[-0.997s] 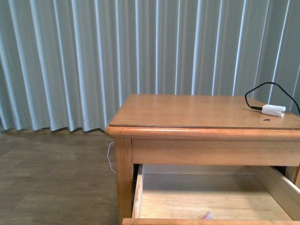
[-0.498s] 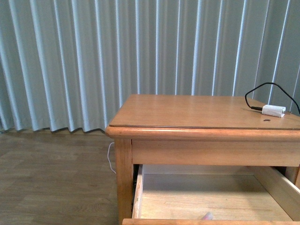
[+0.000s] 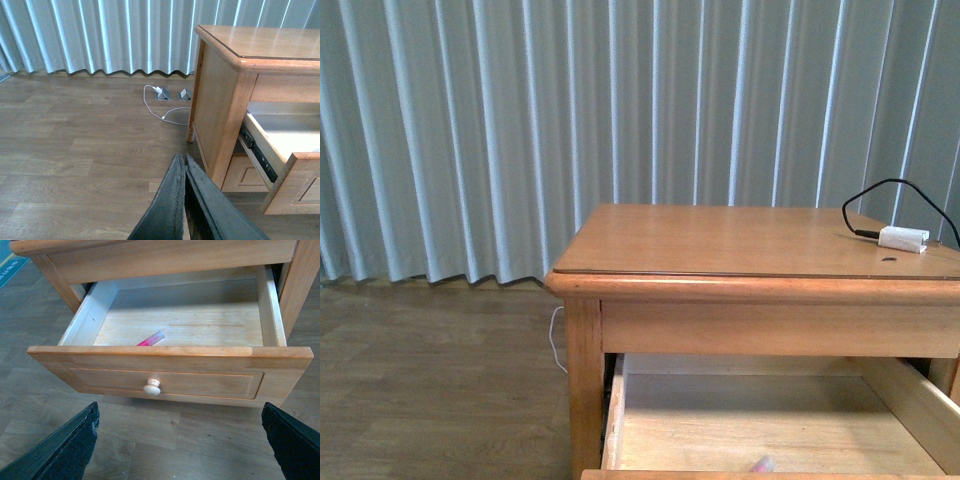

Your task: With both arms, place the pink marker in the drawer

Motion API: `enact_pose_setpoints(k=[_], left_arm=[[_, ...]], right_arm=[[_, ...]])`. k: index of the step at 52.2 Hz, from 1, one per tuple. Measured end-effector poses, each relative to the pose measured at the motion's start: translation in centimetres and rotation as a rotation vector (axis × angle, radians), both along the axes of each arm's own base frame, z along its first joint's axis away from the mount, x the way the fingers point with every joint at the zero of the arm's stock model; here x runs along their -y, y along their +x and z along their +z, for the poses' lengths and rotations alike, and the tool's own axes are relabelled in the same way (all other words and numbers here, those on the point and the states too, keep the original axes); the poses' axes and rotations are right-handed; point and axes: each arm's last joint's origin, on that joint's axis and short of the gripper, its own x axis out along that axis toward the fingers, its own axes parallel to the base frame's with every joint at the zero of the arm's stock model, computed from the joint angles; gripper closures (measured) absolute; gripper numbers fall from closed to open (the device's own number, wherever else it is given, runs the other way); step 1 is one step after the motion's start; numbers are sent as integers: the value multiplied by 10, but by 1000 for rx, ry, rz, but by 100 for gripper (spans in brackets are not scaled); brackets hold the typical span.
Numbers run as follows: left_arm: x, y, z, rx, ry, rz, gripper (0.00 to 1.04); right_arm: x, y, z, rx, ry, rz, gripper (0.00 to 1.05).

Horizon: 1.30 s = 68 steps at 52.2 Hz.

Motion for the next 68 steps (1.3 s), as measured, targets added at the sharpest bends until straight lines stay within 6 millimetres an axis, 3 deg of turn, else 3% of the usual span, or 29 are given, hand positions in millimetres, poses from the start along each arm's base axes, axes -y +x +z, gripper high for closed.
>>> enact_pose_setpoints(k=[9,17,26,44,68], left_arm=[[0,0,0,0,0,0,71],[0,0,0,0,0,0,44],[0,0,0,0,0,0,7],[0,0,0,0,1,0,6],[0,0,0,0,1,0,6]], right_arm=[[0,0,0,0,0,-1,9],[-2,3,4,105,-240,-130,9],[-1,21,-25,-81,-354,-67,9],[-20,56,-74,-179,-391,35,9],[-52,131,-102,-82,-316,-61,9]])
